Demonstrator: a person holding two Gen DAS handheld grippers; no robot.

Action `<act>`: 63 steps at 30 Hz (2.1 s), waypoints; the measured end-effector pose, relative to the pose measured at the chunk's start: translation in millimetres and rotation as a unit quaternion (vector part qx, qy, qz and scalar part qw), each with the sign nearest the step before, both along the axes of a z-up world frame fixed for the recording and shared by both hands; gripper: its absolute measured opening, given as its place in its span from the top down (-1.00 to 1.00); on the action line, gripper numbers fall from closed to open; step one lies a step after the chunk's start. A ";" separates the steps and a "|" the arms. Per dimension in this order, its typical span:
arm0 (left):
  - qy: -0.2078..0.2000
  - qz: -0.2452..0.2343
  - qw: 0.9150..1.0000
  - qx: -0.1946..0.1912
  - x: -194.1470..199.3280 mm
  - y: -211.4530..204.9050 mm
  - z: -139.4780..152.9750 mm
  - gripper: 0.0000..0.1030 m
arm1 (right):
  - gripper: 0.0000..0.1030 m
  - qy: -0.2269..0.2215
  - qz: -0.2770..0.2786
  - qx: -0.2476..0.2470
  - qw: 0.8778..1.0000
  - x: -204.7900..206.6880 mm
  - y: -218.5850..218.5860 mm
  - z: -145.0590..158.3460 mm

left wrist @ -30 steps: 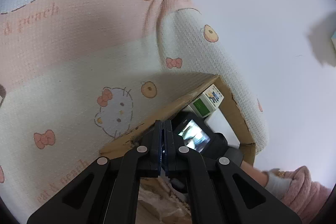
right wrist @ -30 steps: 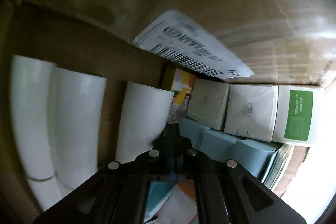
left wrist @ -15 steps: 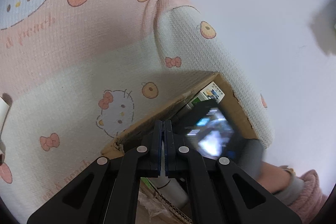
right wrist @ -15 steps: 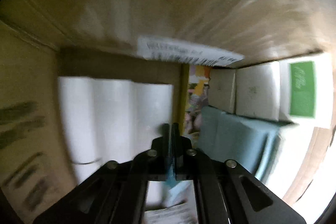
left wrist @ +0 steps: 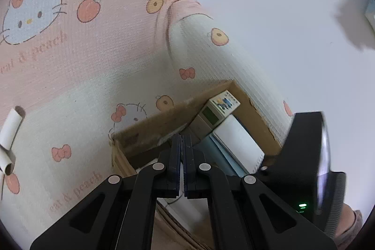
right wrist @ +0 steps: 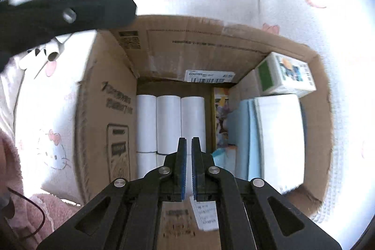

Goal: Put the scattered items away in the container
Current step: 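Withdraw both tools from the box back toward the tube pile, then lower both open grippers over the white tubes on the bed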

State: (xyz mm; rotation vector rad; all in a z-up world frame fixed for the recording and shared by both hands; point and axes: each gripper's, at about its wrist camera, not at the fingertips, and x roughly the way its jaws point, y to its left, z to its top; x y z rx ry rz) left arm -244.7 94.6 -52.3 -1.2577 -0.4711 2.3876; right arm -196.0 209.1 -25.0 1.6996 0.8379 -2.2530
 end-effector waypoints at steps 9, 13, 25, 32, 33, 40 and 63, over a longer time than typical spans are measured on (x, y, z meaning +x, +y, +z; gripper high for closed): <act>0.038 0.012 0.998 -0.050 51.1 11.5 18.0 0.73 | 1.00 0.064 -0.025 -0.060 0.996 10.2 23.5 16.1; 0.052 0.039 0.997 -0.046 73.6 5.6 19.3 0.72 | 1.00 0.087 -0.038 -0.105 0.990 28.1 30.0 18.7; 0.087 0.049 0.988 -0.115 137.6 -39.0 14.7 0.72 | 0.98 0.127 -0.031 -0.139 0.982 81.5 -7.1 18.0; 0.105 0.064 0.976 -0.178 194.8 -84.2 10.5 0.61 | 0.98 0.150 -0.047 -0.135 0.978 111.8 -30.6 15.1; 0.106 0.066 0.974 -0.189 202.4 -88.3 8.9 0.56 | 0.98 0.153 -0.049 -0.137 0.977 117.1 -33.0 15.6; 0.072 0.085 0.971 -0.213 231.2 -118.9 -16.8 0.24 | 0.96 0.169 -0.030 -0.126 0.977 143.2 -58.4 9.8; -0.026 0.157 0.953 -0.259 210.6 -250.0 -135.7 -0.19 | -0.30 0.151 0.127 -0.113 0.974 128.9 -186.8 -109.8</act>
